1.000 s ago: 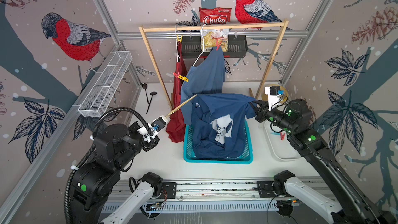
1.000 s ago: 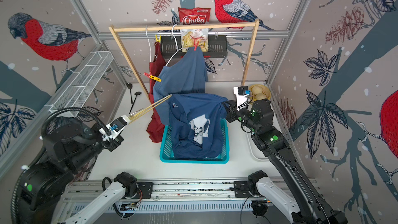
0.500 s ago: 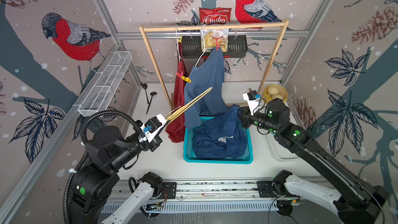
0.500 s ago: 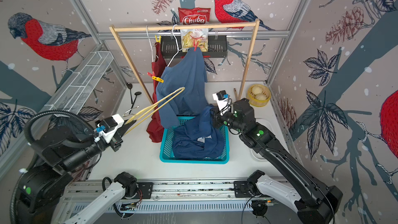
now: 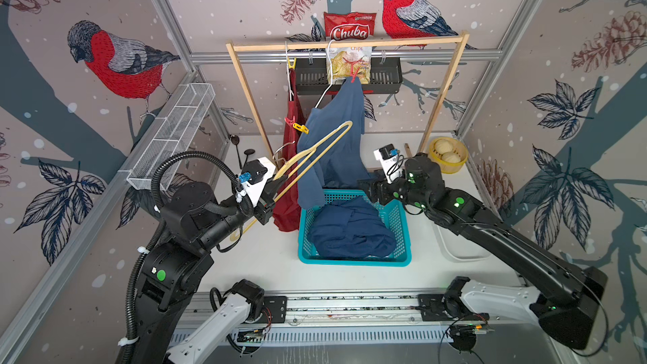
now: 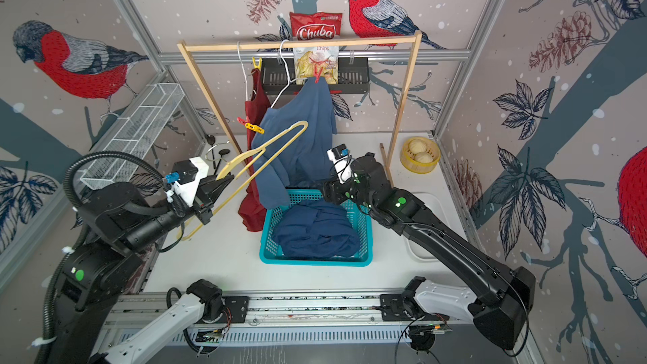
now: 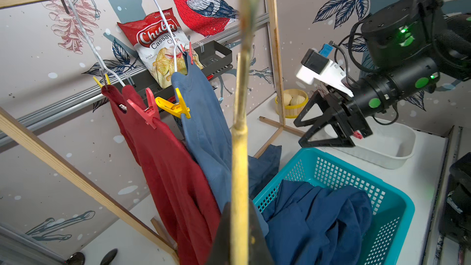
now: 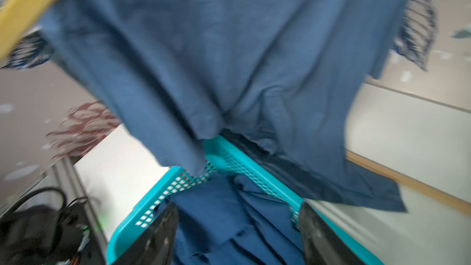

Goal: Remove the clothespins securing t-shirts to the hanger
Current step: Place the T-shirt in the basket, then place the hanger on the clothes rail.

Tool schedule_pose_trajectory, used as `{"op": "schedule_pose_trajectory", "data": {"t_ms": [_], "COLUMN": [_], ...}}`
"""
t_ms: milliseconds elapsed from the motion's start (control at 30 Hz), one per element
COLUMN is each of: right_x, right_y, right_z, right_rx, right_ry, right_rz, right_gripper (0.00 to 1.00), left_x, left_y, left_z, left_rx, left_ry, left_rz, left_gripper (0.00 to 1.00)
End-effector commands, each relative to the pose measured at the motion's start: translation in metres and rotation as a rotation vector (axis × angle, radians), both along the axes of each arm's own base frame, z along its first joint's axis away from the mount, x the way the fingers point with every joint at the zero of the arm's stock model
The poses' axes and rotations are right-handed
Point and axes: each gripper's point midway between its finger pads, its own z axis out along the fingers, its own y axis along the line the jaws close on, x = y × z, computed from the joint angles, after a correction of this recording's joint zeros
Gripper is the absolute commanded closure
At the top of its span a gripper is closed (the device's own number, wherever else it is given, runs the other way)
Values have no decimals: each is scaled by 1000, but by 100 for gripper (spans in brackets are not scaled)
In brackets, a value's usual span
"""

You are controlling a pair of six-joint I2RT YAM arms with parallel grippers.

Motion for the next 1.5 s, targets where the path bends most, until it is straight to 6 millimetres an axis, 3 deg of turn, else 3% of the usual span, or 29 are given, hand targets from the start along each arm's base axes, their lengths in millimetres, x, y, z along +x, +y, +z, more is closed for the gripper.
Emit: {"op": "schedule_pose_trajectory", "data": {"t_ms": [0, 233, 300, 400, 567, 667, 767, 833, 933, 1033, 1100, 1200, 1267, 1367, 1467], "right_x": [0, -23, -34, -42, -44, -42, -42, -47, -55, -48, -50, -59, -62, -63, -68], "right_y": [-22, -34, -27, -12, 21, 27, 28, 35, 45, 26, 5, -18, -23, -18, -5], "right_z": [7, 70, 89, 103, 102, 97, 92, 88, 81, 88, 107, 133, 139, 137, 131], "right_rx": [-5, 89, 83, 34, 98, 178, 290, 330, 309, 248, 222, 126, 41, -36, -78], "right_ry": [11, -180, -243, -286, -240, -214, -157, -134, -125, -156, -231, -359, -390, -372, -388], "right_rz": [-60, -26, 32, 92, 155, 122, 78, 92, 96, 3, -21, 17, 87, 224, 325], "right_gripper": [26, 25, 25, 25, 27, 52, 56, 55, 40, 31, 31, 34, 34, 31, 29], "left_x": [0, 4, 9, 22, 43, 53, 57, 58, 58, 55, 50, 42, 39, 31, 16], "left_y": [-4, -19, -28, -43, -61, -61, -68, -77, -96, -113, -121, -131, -134, -137, -144], "left_z": [18, 24, 21, 9, -3, 4, 13, 16, 19, 22, 19, 4, -12, -31, -38], "left_rx": [-58, -115, -135, -220, -403, -468, -511, -525, -519, -451, -372, -216, -117, -24, 13], "left_ry": [-52, 8, 57, 158, 246, 226, 204, 192, 189, 181, 173, 171, 181, 206, 232], "left_rz": [-19, -88, -120, -160, -196, -129, -99, -106, -151, -217, -265, -336, -359, -414, -514], "left_gripper": [100, 100, 100, 100, 100, 100, 100, 100, 100, 100, 100, 100, 100, 100, 100]}}
